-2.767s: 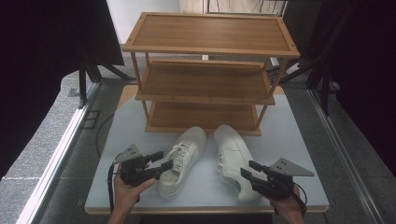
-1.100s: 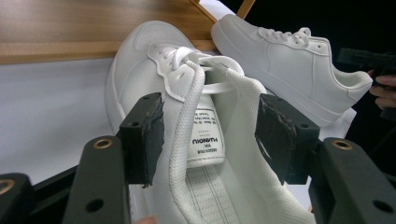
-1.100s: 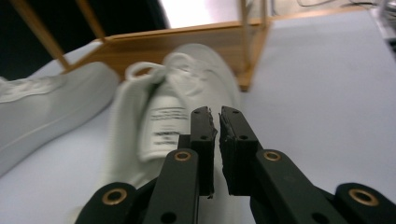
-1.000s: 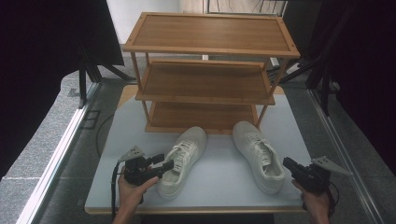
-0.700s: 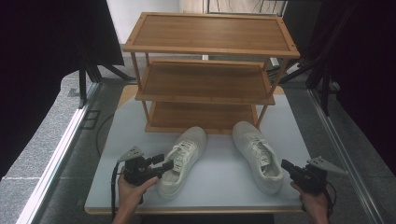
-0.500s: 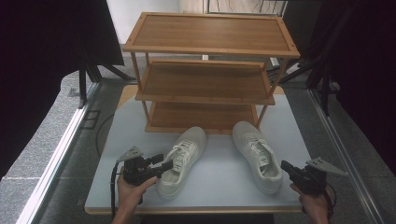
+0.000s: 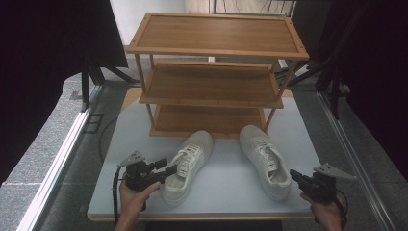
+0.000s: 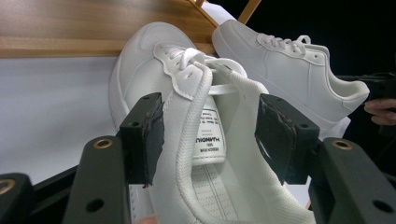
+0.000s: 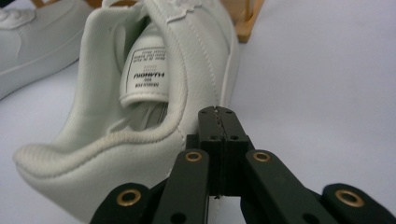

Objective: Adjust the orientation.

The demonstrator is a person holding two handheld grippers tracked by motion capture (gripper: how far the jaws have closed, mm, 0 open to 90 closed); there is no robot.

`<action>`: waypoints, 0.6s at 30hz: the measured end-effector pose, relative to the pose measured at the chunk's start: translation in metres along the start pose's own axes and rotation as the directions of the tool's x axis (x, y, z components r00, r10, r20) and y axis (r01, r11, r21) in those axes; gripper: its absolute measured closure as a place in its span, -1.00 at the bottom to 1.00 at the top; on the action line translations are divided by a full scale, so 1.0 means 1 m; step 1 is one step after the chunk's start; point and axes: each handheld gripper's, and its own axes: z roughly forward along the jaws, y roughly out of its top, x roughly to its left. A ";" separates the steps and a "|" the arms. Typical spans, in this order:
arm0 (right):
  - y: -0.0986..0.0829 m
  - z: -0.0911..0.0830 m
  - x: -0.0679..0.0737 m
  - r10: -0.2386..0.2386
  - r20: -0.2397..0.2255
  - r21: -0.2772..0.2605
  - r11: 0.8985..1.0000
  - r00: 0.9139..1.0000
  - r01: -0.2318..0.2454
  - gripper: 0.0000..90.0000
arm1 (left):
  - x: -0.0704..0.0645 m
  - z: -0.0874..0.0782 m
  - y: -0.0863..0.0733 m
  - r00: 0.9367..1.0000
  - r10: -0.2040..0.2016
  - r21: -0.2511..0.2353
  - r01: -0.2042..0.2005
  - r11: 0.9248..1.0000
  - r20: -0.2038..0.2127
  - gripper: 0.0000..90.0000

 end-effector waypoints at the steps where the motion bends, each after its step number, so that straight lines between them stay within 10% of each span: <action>1: 0.000 0.000 0.001 0.003 -0.015 0.017 1.000 1.000 -0.002 1.00 | 0.000 0.000 0.000 1.000 -0.001 0.001 0.001 1.000 -0.001 -0.06; 7: 0.000 0.001 0.006 -0.019 -0.016 0.052 0.998 1.000 0.020 0.92 | 0.000 -0.003 0.000 1.000 -0.006 -0.008 0.006 1.000 0.001 -0.06; 18: 0.012 -0.013 0.011 -0.032 0.008 -0.167 0.985 0.999 0.032 0.26 | -0.002 -0.005 0.000 0.999 0.011 -0.007 -0.012 1.000 -0.053 -0.06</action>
